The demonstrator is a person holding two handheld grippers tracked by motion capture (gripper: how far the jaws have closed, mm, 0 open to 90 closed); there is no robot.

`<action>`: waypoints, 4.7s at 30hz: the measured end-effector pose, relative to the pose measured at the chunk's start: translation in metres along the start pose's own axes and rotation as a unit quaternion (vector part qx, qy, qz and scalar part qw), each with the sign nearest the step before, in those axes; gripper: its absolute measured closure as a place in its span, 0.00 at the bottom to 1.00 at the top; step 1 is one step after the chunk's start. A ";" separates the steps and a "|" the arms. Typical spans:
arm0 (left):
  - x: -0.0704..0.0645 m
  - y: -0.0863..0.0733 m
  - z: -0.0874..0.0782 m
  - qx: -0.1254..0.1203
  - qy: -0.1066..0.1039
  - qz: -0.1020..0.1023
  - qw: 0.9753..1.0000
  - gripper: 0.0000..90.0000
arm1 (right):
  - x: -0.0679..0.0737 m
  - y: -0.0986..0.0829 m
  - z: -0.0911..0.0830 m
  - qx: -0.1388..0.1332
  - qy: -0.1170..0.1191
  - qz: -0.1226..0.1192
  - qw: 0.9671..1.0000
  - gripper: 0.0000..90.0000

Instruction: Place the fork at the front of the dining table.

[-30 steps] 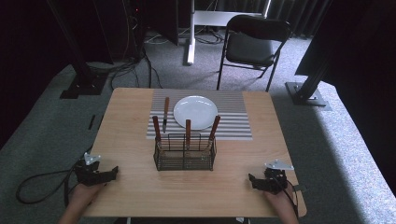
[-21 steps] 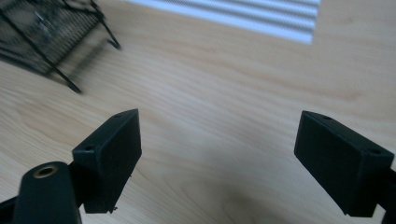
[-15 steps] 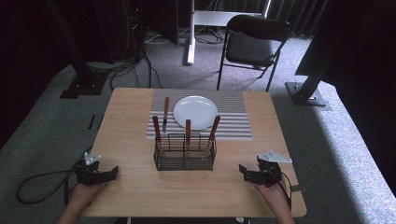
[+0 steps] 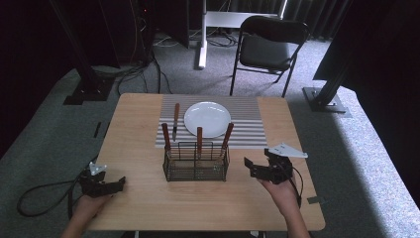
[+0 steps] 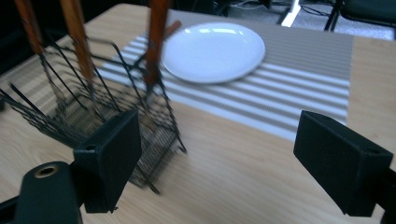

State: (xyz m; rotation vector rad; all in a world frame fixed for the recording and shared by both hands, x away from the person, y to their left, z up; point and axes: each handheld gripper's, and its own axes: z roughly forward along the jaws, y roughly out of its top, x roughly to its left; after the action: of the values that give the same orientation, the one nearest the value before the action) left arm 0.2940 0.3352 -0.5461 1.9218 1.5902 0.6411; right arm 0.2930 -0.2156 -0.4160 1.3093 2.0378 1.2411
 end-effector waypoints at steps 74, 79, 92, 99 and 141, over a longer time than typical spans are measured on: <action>0.000 0.000 0.000 -0.001 0.000 0.000 1.000 0.00 | 0.089 0.021 0.082 -0.081 -0.083 -0.002 0.993 0.85; 0.000 0.000 0.000 0.000 0.000 0.000 1.000 0.00 | 0.092 0.020 0.079 -0.083 -0.090 -0.011 0.992 0.85; 0.000 0.000 0.000 0.000 0.000 0.000 1.000 0.00 | 0.094 0.030 0.060 -0.109 -0.083 -0.004 0.991 0.85; 0.000 0.000 0.000 0.000 0.000 0.000 1.000 0.00 | 0.096 0.039 0.047 -0.116 -0.073 0.002 0.991 0.85; 0.000 0.000 0.000 0.000 0.000 0.000 1.000 0.00 | 0.068 0.126 0.025 -0.180 -0.088 0.013 0.980 0.85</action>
State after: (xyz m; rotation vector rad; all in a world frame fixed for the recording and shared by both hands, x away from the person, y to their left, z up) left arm 0.2940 0.3352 -0.5460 1.9218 1.5905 0.6416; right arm 0.3426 -0.1250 -0.3135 1.2248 1.5878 1.3745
